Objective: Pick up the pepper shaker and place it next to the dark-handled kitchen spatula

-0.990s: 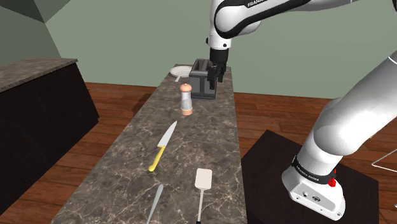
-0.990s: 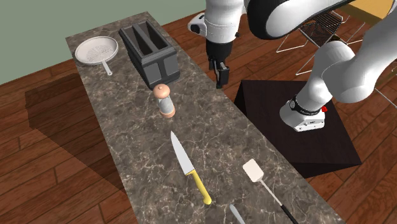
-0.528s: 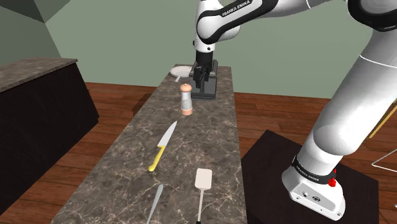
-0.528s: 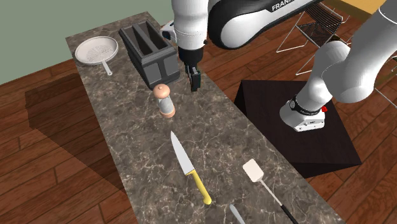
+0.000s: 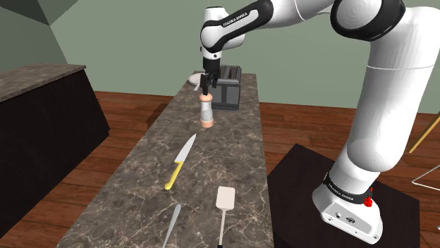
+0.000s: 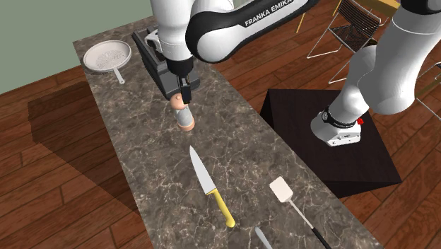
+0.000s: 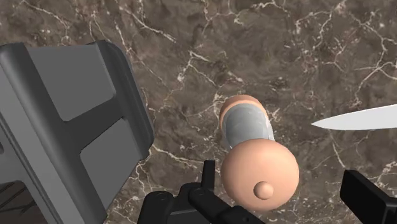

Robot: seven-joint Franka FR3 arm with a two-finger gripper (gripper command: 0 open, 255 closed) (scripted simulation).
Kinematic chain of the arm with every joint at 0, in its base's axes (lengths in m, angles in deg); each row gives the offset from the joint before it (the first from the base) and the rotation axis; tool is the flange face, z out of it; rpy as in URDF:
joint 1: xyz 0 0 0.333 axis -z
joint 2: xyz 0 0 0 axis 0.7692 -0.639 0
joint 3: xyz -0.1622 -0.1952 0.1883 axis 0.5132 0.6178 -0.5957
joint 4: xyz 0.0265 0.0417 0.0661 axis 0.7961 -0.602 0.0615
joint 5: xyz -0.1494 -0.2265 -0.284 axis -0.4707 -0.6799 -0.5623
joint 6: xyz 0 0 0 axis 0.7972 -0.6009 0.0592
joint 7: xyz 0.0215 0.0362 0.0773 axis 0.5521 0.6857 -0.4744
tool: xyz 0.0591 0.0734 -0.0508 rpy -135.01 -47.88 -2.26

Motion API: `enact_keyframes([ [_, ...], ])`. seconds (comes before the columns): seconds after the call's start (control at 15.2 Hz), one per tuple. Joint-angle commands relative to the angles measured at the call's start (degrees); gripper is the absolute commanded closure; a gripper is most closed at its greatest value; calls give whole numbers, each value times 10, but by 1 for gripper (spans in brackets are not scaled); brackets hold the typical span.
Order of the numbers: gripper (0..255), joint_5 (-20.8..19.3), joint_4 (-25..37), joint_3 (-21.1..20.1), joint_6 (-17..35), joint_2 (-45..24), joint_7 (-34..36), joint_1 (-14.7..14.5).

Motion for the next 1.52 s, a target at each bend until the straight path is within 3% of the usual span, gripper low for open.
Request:
enact_keyframes([
  [0.0,0,-1,12,0,10,-19,0,-1],
  [0.4,0,-3,-9,0,53,-41,1,-2],
  [0.92,0,-3,-9,0,53,-41,0,-2],
  [0.99,255,-3,-9,0,53,-41,0,-2],
  [1.45,255,-3,-9,0,53,-41,1,-2],
])
